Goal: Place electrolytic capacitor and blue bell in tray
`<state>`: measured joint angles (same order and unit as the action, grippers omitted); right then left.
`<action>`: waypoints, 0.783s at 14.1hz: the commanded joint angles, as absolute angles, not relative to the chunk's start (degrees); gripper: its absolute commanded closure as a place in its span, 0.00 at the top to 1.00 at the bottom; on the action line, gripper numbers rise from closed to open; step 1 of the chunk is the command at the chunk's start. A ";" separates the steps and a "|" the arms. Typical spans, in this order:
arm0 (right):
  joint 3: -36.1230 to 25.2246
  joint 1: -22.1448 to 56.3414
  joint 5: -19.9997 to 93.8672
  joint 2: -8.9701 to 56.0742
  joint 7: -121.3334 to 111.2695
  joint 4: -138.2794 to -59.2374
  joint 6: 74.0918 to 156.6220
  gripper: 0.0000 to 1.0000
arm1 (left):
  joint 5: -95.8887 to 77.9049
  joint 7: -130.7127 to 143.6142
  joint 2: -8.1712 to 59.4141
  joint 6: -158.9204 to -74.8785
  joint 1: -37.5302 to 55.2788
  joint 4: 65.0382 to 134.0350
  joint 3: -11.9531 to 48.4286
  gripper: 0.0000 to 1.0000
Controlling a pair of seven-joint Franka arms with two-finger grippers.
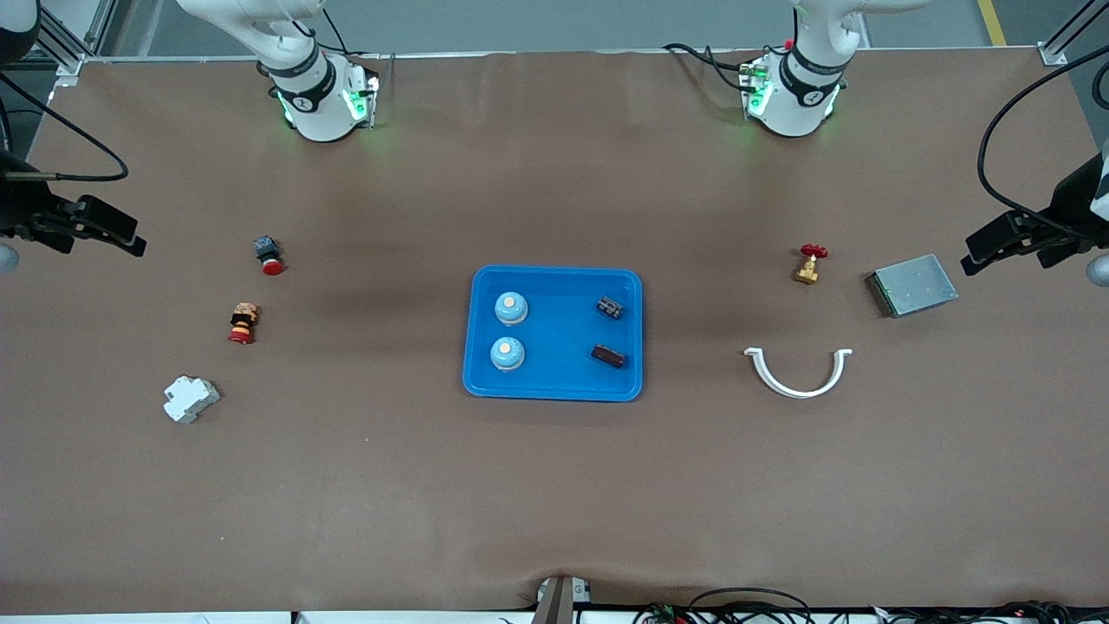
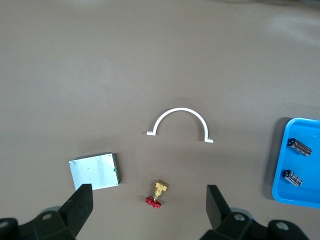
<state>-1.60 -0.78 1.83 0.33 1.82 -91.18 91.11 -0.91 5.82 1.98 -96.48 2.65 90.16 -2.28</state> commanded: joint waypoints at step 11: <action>-1.41 -1.23 2.55 -1.23 2.55 -92.55 91.05 1.00 | -1.50 4.74 1.49 -95.54 2.19 88.42 -1.41 1.00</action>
<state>-1.61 -0.78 1.83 0.33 1.82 -91.18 90.94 -0.92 5.82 1.88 -96.50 2.48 88.92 -1.83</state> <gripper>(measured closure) 0.000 0.000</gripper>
